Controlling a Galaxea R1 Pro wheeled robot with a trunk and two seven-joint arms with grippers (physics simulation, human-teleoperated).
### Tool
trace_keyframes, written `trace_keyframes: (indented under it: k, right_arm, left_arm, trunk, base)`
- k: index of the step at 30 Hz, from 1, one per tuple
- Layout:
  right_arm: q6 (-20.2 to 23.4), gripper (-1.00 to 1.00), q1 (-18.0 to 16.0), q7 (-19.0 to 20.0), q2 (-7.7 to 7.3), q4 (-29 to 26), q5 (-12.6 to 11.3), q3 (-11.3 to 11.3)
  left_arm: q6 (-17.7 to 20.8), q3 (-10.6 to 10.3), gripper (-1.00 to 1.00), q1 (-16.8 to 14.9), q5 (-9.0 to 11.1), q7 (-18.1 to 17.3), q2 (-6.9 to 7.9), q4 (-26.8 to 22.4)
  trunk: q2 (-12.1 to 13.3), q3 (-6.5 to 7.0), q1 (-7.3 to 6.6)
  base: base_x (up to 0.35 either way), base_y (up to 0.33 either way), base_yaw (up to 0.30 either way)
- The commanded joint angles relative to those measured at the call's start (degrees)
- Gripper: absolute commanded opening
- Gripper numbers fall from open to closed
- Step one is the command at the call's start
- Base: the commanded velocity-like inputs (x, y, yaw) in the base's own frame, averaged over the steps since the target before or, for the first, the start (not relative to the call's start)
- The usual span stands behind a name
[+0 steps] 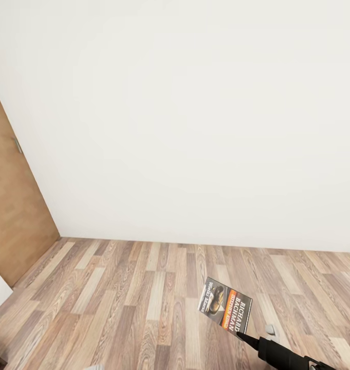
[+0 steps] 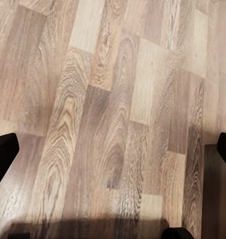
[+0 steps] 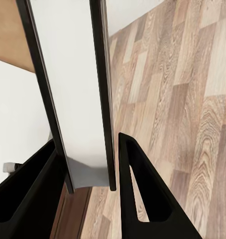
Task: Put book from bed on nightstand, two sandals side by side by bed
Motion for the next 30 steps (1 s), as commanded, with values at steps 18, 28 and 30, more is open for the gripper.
trace_keyframes:
  k: [18,28,30]
  right_arm:
    - [0.6,-1.00,0.0,0.2,0.01,0.0,-0.2,-0.1]
    - [0.6,-1.00,0.0,0.1,-0.02,0.0,-0.2,-0.1]
    - [0.6,-1.00,0.0,0.1,0.01,0.0,-0.2,-0.1]
  left_arm:
    - [0.0,0.3,1.00,0.0,0.1,-0.4,-0.02,0.1]
    - [0.0,0.3,1.00,0.0,0.1,-0.4,-0.02,0.1]
    - [0.0,0.3,1.00,0.0,0.1,-0.4,-0.02,0.1]
  trunk:
    - [0.0,1.58,0.01]
    - [0.0,2.49,0.01]
    - [0.0,2.60,0.01]
  base:
    - [0.000,0.000,0.000]
    - [0.000,0.000,0.000]
    - [0.000,0.000,0.000]
